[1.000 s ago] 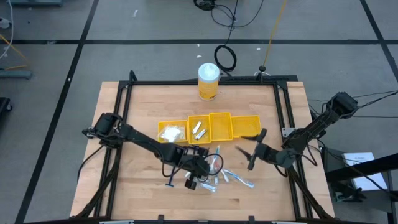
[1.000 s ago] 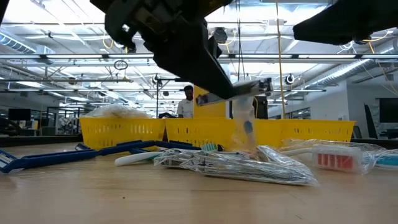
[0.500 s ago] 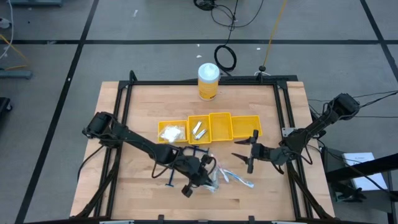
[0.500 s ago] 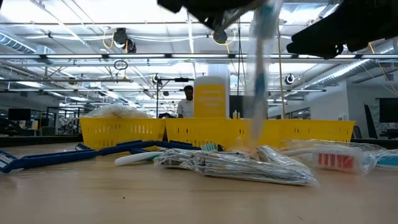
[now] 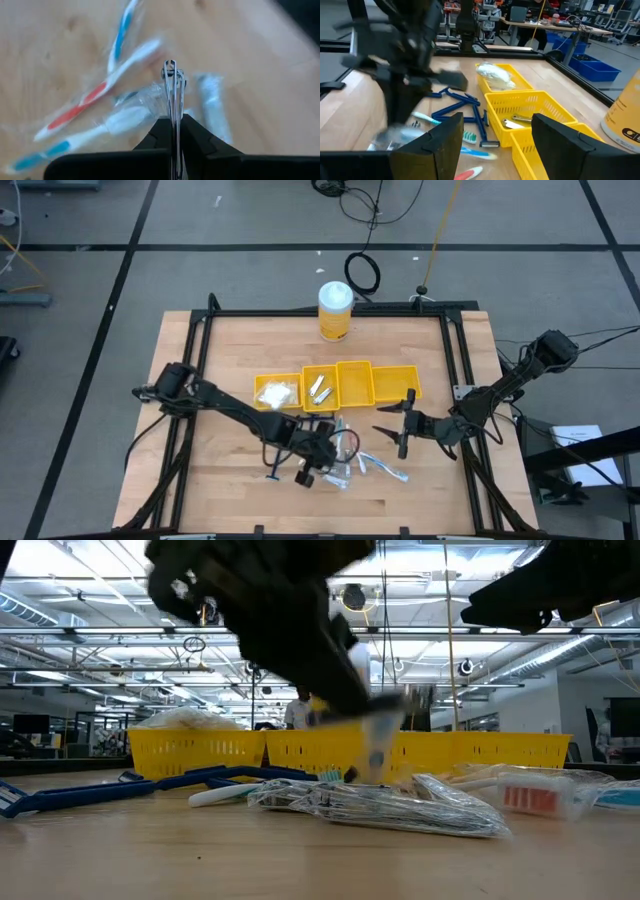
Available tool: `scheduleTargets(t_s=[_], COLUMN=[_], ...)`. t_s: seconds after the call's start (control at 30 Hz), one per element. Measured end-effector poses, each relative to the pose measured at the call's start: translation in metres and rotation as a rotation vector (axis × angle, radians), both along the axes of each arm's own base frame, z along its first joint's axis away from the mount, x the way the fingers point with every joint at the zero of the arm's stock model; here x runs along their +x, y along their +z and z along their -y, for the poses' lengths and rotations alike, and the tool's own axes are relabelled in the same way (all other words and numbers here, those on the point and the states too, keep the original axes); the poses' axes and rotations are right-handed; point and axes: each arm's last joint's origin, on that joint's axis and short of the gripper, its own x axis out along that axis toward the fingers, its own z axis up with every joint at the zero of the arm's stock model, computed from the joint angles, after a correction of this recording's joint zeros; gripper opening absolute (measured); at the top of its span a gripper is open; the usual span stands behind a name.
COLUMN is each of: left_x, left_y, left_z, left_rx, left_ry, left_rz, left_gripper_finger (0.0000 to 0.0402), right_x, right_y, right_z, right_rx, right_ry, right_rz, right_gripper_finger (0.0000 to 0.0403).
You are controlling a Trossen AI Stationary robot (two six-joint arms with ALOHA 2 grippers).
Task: Pick & Place Travel size toiletries
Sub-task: Put the silver nail cutter into the middle left yellow bin
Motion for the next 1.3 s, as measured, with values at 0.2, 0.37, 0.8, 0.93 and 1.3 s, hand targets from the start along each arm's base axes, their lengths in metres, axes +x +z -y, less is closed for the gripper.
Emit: scheduleTargets(t_s=[0.2,0.37,0.8,0.93,1.3], left_x=[0.007,0.009,0.007,0.005,0.004], left_y=[-0.023,-0.031,-0.034,-0.035,-0.045], left_z=[-0.010,-0.017,-0.017,-0.018,-0.018], left_rx=[0.014,-0.003,-0.041,-0.071,-0.079], left_ry=[0.064,0.096,0.128,0.177,0.213], left_rz=[-0.055,-0.083,-0.131,-0.169,-0.221], left_gripper_finger=[0.0011,0.0012,0.0029,0.0030,0.0049], right_x=[0.000,0.000,0.000,0.000,0.000], right_y=[0.000,-0.001,-0.001,-0.001,-0.001], right_z=[0.000,0.000,0.000,0.000,0.000], right_rx=[0.001,-0.004,-0.004,-0.004,-0.004], right_ry=[-0.001,-0.001,-0.002,-0.002,-0.002], right_rz=[0.002,-0.005,-0.005,-0.005,-0.005], right_gripper_finger=[0.0221,0.0221,0.0221,0.0221,0.0221])
